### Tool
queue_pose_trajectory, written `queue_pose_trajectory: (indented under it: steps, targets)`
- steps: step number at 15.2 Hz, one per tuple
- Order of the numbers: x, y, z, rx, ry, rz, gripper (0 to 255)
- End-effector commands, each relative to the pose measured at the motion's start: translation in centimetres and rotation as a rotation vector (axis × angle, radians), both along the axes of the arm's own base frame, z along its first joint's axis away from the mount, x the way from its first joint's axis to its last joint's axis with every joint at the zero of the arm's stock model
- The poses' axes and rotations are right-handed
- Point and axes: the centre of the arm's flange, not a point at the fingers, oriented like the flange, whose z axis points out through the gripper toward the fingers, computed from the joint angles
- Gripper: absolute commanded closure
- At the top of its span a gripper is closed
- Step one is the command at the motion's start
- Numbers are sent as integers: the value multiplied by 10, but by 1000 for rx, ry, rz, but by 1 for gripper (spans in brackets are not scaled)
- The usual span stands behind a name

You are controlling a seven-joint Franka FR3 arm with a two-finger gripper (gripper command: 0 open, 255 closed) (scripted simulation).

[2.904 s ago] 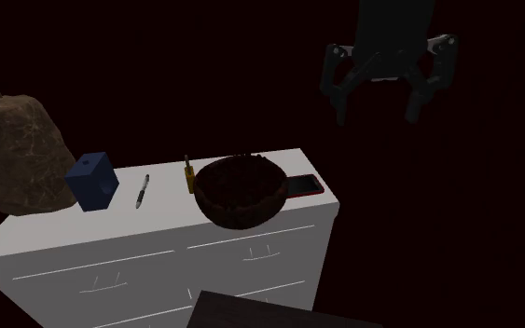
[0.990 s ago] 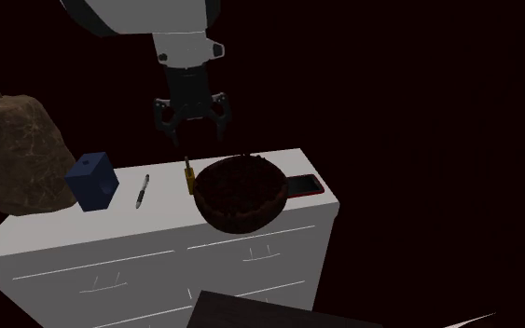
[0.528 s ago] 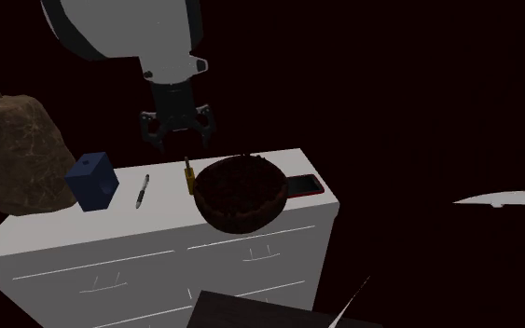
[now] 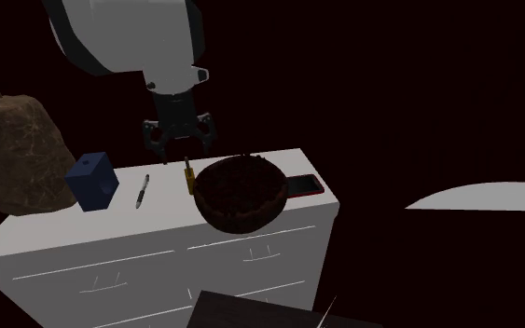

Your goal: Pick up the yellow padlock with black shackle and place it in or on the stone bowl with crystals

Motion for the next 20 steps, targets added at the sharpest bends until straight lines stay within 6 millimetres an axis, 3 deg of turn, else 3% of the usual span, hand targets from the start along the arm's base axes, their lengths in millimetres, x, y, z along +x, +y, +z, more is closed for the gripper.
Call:
queue_pose_trajectory:
  steps: [1, 3, 4, 13, 20]
  targets:
    - [0, 0, 0, 0, 0, 0, 0]
    - [0, 0, 0, 0, 0, 0, 0]
    - [0, 0, 0, 0, 0, 0, 255]
    - [0, 0, 0, 0, 0, 0, 255]
    - [0, 0, 37, 0, 0, 0, 255]
